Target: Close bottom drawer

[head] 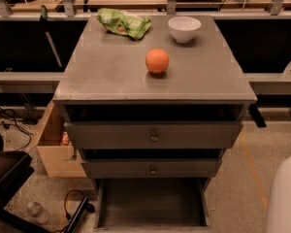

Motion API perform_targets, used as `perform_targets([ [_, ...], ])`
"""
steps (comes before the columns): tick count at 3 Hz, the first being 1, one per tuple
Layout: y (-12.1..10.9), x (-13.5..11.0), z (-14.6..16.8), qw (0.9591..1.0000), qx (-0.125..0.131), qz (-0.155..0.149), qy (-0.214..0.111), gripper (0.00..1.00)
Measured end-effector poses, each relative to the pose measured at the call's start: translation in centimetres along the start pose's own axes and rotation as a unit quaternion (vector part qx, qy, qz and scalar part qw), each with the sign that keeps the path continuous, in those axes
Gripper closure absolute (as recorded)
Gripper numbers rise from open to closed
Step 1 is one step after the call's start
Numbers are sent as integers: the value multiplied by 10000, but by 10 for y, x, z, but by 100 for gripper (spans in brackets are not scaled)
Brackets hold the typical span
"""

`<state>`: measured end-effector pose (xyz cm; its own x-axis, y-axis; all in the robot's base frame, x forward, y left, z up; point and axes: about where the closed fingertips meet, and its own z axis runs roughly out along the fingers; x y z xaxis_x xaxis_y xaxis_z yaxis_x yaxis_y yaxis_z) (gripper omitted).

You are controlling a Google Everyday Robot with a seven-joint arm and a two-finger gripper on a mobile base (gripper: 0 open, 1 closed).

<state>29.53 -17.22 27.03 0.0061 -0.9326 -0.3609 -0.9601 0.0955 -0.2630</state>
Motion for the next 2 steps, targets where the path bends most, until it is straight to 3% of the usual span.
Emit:
perform_targets([
  [1,-5,-3,22,9998,205,5,-73,94],
  [2,-7,-6,47,9990,321,114,-277,100],
])
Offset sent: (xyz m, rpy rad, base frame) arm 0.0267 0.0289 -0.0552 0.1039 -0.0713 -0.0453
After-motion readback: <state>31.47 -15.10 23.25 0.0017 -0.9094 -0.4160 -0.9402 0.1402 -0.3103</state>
